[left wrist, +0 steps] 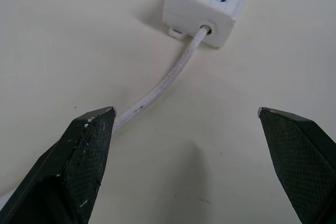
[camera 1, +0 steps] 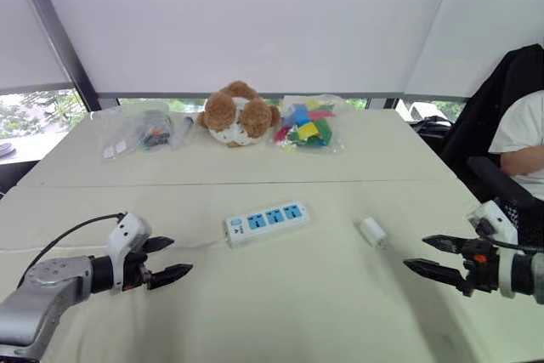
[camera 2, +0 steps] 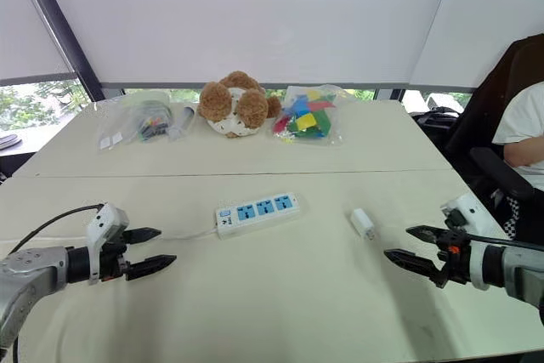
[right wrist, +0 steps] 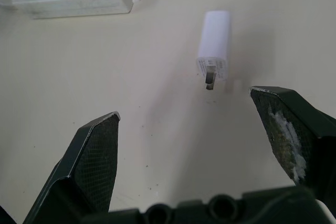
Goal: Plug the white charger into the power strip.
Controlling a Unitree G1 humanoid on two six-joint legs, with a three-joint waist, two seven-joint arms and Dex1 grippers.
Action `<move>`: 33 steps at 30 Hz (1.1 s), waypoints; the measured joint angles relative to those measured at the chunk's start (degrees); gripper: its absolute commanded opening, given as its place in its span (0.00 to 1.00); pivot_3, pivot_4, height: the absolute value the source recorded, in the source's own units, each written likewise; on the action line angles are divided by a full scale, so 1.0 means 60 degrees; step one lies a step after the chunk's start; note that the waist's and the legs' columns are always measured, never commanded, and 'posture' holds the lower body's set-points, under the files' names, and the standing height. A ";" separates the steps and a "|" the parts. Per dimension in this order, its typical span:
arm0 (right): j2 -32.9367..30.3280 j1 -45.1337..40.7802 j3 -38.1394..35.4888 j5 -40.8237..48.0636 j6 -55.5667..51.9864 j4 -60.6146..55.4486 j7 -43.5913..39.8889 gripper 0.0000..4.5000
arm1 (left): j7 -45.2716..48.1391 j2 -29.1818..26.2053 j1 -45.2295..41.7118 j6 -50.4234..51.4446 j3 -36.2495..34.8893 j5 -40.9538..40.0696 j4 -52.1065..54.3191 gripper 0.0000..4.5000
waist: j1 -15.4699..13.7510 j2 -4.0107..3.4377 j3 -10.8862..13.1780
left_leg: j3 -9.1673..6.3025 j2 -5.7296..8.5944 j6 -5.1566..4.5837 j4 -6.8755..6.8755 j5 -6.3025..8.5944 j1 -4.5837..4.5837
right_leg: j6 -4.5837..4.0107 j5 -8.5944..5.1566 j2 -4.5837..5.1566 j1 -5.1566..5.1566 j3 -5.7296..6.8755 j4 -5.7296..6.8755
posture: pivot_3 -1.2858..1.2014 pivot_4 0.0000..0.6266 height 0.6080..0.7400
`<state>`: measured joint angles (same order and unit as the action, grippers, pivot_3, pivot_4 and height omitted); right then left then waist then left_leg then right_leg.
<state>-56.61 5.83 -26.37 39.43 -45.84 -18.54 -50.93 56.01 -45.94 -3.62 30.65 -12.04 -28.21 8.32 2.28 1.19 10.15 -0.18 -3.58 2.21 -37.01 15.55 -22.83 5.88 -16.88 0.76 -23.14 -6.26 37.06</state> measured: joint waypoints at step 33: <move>0.0291 0.0086 0.0318 -0.0730 0.0469 -0.0037 0.0249 0.96 | 0.0969 0.0363 -0.2437 -0.1717 0.1362 0.1154 -0.2524 1.00 | 0.0000 -0.0004 -0.0003 | -0.0015 0.0003 0.0002 -0.0049 -0.0006 -0.0045 | 0.0023 0.0022 -0.0014 -0.0034 0.0004 0.0033 | 0.52 0.24 0.99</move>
<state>-54.86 6.35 -24.46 35.05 -43.03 -18.76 -49.43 61.83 -43.76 -18.24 20.35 -3.87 -21.28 -6.82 2.28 1.16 10.13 -0.27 -3.56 2.22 -37.30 15.52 -23.10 6.02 -16.75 0.68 -23.34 -6.23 37.26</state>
